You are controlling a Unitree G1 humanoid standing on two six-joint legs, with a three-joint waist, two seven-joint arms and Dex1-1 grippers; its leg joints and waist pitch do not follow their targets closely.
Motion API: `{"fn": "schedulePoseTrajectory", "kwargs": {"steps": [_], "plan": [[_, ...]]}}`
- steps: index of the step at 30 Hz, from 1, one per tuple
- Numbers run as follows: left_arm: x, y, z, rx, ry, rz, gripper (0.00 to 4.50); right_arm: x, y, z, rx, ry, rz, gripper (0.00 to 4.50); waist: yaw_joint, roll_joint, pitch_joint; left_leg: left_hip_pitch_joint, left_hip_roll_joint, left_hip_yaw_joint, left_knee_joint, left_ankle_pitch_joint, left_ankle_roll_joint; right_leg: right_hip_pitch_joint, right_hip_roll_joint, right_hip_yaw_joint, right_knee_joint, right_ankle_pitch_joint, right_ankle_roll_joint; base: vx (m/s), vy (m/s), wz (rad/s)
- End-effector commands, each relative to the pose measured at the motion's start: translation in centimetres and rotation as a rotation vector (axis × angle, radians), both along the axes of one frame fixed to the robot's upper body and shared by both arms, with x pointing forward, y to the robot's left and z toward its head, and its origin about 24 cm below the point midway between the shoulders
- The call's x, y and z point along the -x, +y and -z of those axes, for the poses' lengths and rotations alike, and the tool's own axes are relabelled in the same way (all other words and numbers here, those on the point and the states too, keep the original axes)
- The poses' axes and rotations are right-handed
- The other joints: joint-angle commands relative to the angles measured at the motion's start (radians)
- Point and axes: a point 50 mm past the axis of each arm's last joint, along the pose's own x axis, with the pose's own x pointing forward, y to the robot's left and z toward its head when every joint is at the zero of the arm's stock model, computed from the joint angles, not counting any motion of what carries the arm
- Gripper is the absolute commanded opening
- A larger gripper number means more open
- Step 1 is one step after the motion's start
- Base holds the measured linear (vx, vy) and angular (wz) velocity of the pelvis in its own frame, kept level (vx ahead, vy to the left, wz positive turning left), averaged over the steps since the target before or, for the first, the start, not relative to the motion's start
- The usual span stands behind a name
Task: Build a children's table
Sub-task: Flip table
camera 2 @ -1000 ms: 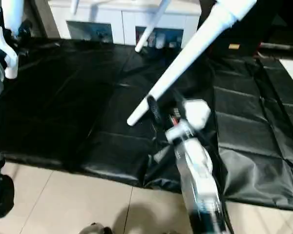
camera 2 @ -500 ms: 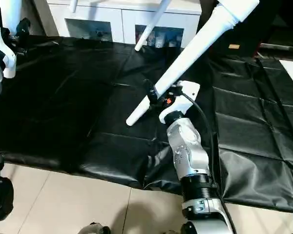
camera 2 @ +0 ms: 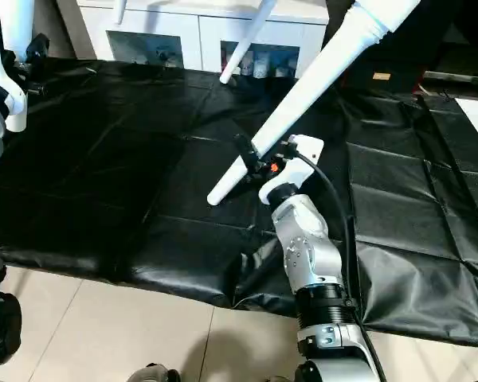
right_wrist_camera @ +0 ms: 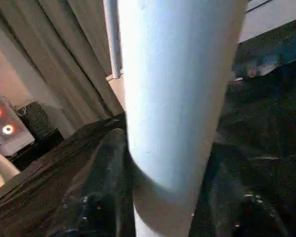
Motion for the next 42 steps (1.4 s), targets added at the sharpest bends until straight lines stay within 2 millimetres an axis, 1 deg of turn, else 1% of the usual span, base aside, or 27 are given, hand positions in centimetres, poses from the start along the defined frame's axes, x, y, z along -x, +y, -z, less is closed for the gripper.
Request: {"fn": "schedulePoseTrajectory", "kwargs": {"steps": [1,2,5,6,7,9,13,14,15,17,18,19,21,22,23,24,25,28,29,32,34,35,36,37,38,40,42], "plan": [[0.7,0.5,-1.4,0.054,-0.08,-0.014,1.96,-0.3,-0.1,-0.8,0.011,-0.034,-0.002,2.01,-0.001,-0.004,-0.086,0.034,0.009,0.001,-0.071,-0.113,0.01,0.05,-0.042,0.025,-0.052,-0.038,-0.207,0.0,0.0,0.0],[0.7,0.6,-1.3,0.055,-0.077,-0.015,1.95,-0.3,-0.2,-0.8,0.017,-0.039,-0.002,1.79,-0.002,-0.005,-0.085,0.034,0.009,0.001,-0.072,-0.116,0.009,0.051,-0.042,0.025,-0.053,-0.043,-0.206,0.0,0.0,0.0],[0.8,0.7,-1.0,0.056,-0.068,-0.019,1.94,-0.1,-0.5,-1.2,0.079,-0.087,0.02,1.63,-0.001,-0.005,-0.086,0.034,0.008,0.002,-0.071,-0.114,0.004,0.05,-0.042,0.025,-0.053,-0.048,-0.203,0.0,0.0,0.0],[0.9,0.7,-0.5,0.059,-0.06,-0.023,1.94,0.1,-1.0,-1.9,0.11,-0.137,0.061,1.56,-0.002,-0.009,-0.085,0.033,0.008,0.002,-0.071,-0.111,0.005,0.05,-0.041,0.025,-0.053,-0.045,-0.202,0.0,0.0,0.0],[0.9,0.8,-0.3,0.06,-0.058,-0.024,1.93,0.2,-1.3,-2.1,0.125,-0.157,0.079,1.53,0.0,-0.007,-0.086,0.033,0.009,0.002,-0.07,-0.101,0.007,0.05,-0.042,0.025,-0.052,-0.034,-0.201,0.0,0.0,0.0],[0.9,0.9,0.3,0.068,-0.048,-0.024,1.9,0.6,-1.5,-2.5,0.161,-0.196,0.09,1.52,0.001,-0.01,-0.086,0.032,0.008,0.002,-0.069,-0.088,0.011,0.052,-0.041,0.025,-0.05,-0.023,-0.2,0.0,0.0,0.0],[1.0,1.0,4.4,0.074,0.037,-0.001,1.82,2.3,-2.3,-3.3,0.254,-0.296,0.131,1.5,-0.001,-0.01,-0.088,0.031,0.007,0.003,-0.066,-0.066,0.027,0.052,-0.037,0.027,-0.049,0.014,-0.188,0.0,0.0,0.0],[1.0,1.0,4.5,0.074,0.04,0.0,1.78,2.3,-2.3,-3.3,0.256,-0.297,0.132,1.5,0.001,-0.008,-0.087,0.035,0.007,0.003,-0.067,-0.077,0.028,0.05,-0.036,0.027,-0.053,0.005,-0.187,0.0,0.0,0.0],[1.0,0.8,6.2,0.072,0.087,0.014,1.74,2.9,-2.4,-3.1,0.281,-0.313,0.138,1.5,0.0,-0.008,-0.086,0.033,0.008,0.003,-0.067,-0.084,0.026,0.049,-0.036,0.027,-0.052,-0.002,-0.187,0.0,0.0,0.0],[1.0,0.5,8.2,0.062,0.148,0.026,1.67,3.6,-2.6,-2.7,0.306,-0.322,0.146,1.49,-0.004,-0.005,-0.084,0.037,0.009,0.001,-0.073,-0.138,0.01,0.047,-0.035,0.028,-0.059,-0.047,-0.175,0.0,0.0,0.0],[1.0,0.4,8.7,0.053,0.163,0.028,1.67,3.7,-2.7,-2.6,0.313,-0.32,0.146,1.49,-0.003,-0.005,-0.084,0.039,0.01,0.001,-0.074,-0.152,0.006,0.045,-0.035,0.027,-0.062,-0.057,-0.175,0.0,0.0,0.0],[1.1,0.2,9.2,0.053,0.178,0.036,1.62,4.0,-2.7,-2.3,0.33,-0.318,0.144,1.49,-0.004,-0.001,-0.082,0.044,0.012,0.001,-0.077,-0.186,-0.003,0.042,-0.035,0.028,-0.065,-0.081,-0.175,0.0,0.0,0.0],[1.2,-0.2,10.6,0.031,0.222,0.058,1.61,4.7,-2.6,-1.5,0.376,-0.315,0.128,1.49,-0.004,-0.003,-0.077,0.048,0.015,-0.001,-0.082,-0.241,-0.02,0.036,-0.035,0.029,-0.072,-0.115,-0.168,0.0,0.0,0.0],[1.3,-0.4,11.3,0.021,0.245,0.063,1.61,5.1,-2.5,-1.1,0.391,-0.311,0.122,1.49,-0.005,0.005,-0.077,0.052,0.017,-0.003,-0.085,-0.276,-0.032,0.035,-0.035,0.029,-0.072,-0.128,-0.162,0.0,0.0,0.0],[1.3,-0.4,11.6,0.016,0.255,0.064,1.61,5.3,-2.5,-0.9,0.397,-0.309,0.12,1.48,-0.007,0.0,-0.077,0.053,0.017,-0.004,-0.087,-0.288,-0.035,0.035,-0.033,0.029,-0.075,-0.129,-0.158,0.0,0.0,0.0],[1.3,-0.4,11.7,0.015,0.257,0.064,1.61,5.3,-2.5,-0.9,0.398,-0.309,0.12,1.48,-0.005,-0.003,-0.076,0.058,0.017,-0.003,-0.087,-0.315,-0.038,0.03,-0.033,0.03,-0.078,-0.14,-0.158,0.0,0.0,0.0],[1.2,-0.4,12.5,0.017,0.278,0.065,1.61,5.8,-2.3,-0.4,0.425,-0.302,0.106,1.48,-0.007,-0.003,-0.074,0.055,0.016,-0.005,-0.09,-0.33,-0.041,0.033,-0.034,0.031,-0.078,-0.153,-0.158,0.0,0.0,0.0],[0.8,-0.2,13.3,-0.009,0.298,0.061,1.61,6.1,-1.7,0.4,0.448,-0.27,0.079,1.48,-0.012,-0.008,-0.067,0.052,0.014,-0.009,-0.098,-0.393,-0.055,0.036,-0.038,0.031,-0.088,-0.243,-0.137,0.0,0.0,0.0],[0.8,-0.2,13.3,-0.009,0.298,0.061,1.61,6.1,-1.7,0.4,0.448,-0.27,0.079,1.48,-0.014,-0.01,-0.063,0.056,0.013,-0.01,-0.101,-0.432,-0.06,0.032,-0.039,0.032,-0.094,-0.306,-0.122,0.0,0.0,0.0],[0.5,0.2,14.0,-0.033,0.318,0.047,1.61,6.2,-1.1,1.3,0.471,-0.231,0.036,1.48,-0.017,-0.012,-0.06,0.06,0.011,-0.015,-0.103,-0.473,-0.068,0.033,-0.043,0.032,-0.104,-0.381,-0.104,0.0,0.0,0.0],[0.3,0.5,14.7,-0.036,0.333,0.06,1.61,6.3,-0.7,2.2,0.506,-0.192,-0.005,1.48,-0.019,-0.013,-0.064,0.06,0.011,-0.017,-0.105,-0.454,-0.069,0.035,-0.043,0.034,-0.103,-0.363,-0.097,0.0,0.0,0.0],[0.3,0.5,14.7,-0.036,0.333,0.06,2.17,6.3,-0.7,2.2,0.506,-0.192,-0.005,1.83,-0.022,-0.013,-0.065,0.059,0.013,-0.017,-0.107,-0.453,-0.072,0.035,-0.044,0.034,-0.102,-0.352,-0.101,0.0,0.0,0.0],[0.3,0.6,14.7,-0.044,0.33,0.052,2.31,6.3,-0.6,2.2,0.486,-0.189,-0.019,2.04,-0.022,-0.013,-0.065,0.059,0.013,-0.017,-0.107,-0.453,-0.072,0.035,-0.044,0.034,-0.102,-0.352,-0.101,0.0,0.0,0.0],[0.4,0.7,14.7,-0.043,0.325,0.056,2.31,6.3,-0.6,2.3,0.459,-0.18,-0.013,2.04,-0.025,-0.015,-0.066,0.063,0.015,-0.017,-0.107,-0.468,-0.069,0.033,-0.042,0.034,-0.104,-0.346,-0.106,0.0,0.0,0.0],[0.5,0.8,14.6,-0.04,0.322,0.05,2.31,6.3,-0.7,2.2,0.438,-0.176,-0.009,2.18,-0.027,-0.017,-0.068,0.059,0.016,-0.018,-0.107,-0.46,-0.067,0.036,-0.043,0.034,-0.099,-0.332,-0.11,0.0,0.0,0.0],[0.7,1.0,14.5,-0.026,0.308,0.058,2.7,6.3,-1.0,2.2,0.408,-0.175,0.006,2.36,-0.031,-0.017,-0.069,0.056,0.016,-0.017,-0.108,-0.439,-0.061,0.039,-0.045,0.035,-0.096,-0.299,-0.129,0.0,0.0,0.0],[1.1,1.1,14.4,-0.013,0.29,0.068,2.76,6.4,-1.2,2.0,0.389,-0.18,0.022,2.45,-0.032,-0.016,-0.07,0.054,0.018,-0.016,-0.107,-0.42,-0.057,0.04,-0.045,0.034,-0.093,-0.268,-0.143,0.0,0.0,0.0]]}}
